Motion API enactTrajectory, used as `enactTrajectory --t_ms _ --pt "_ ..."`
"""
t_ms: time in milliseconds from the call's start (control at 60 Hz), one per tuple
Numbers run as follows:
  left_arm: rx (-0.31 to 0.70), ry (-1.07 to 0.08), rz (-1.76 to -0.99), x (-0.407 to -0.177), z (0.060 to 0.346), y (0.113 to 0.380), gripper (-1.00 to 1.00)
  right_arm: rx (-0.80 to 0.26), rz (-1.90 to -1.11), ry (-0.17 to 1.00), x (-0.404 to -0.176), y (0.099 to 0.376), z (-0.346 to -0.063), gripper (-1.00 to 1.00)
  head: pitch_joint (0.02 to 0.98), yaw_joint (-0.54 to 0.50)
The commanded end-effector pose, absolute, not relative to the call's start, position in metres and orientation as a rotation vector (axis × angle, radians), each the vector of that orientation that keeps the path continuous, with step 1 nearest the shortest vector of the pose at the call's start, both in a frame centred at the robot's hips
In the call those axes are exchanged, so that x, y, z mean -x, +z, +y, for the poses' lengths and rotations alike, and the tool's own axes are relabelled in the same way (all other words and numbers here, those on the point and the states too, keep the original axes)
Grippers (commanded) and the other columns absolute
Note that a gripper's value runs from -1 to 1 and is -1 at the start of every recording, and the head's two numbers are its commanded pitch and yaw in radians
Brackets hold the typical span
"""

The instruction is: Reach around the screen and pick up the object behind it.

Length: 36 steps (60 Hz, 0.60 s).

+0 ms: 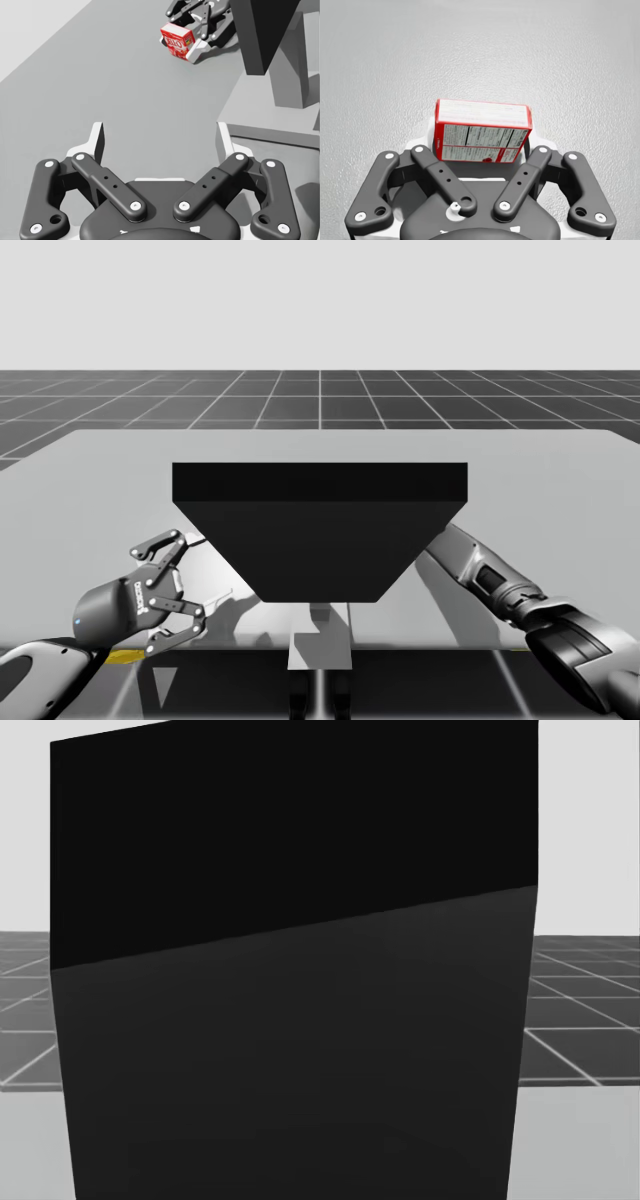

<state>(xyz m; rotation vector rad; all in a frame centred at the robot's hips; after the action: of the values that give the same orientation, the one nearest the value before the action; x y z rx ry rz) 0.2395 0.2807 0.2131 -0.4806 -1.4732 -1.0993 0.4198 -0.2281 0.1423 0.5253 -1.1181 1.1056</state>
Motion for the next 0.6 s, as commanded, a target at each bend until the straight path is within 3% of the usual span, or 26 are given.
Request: enactTrajectory --t_ms 17,267,600 --pt "0.468 -1.112 -1.469 -0.24 0.28 0.211 -1.0 -0.727 -1.489 1.021 -0.422 0.143 -0.21 1.0 0.199 -0.04" --pt "0.465 -1.102 -1.474 -0.242 0.281 0.212 -1.0 -0.654 -1.555 0.987 -0.401 0.161 -0.254 1.0 0.194 -0.03" --pt "0.457 -1.097 -1.485 -0.243 0.283 0.215 -1.0 -0.444 -1.691 0.891 -0.367 0.201 -0.336 1.0 0.185 -0.02"
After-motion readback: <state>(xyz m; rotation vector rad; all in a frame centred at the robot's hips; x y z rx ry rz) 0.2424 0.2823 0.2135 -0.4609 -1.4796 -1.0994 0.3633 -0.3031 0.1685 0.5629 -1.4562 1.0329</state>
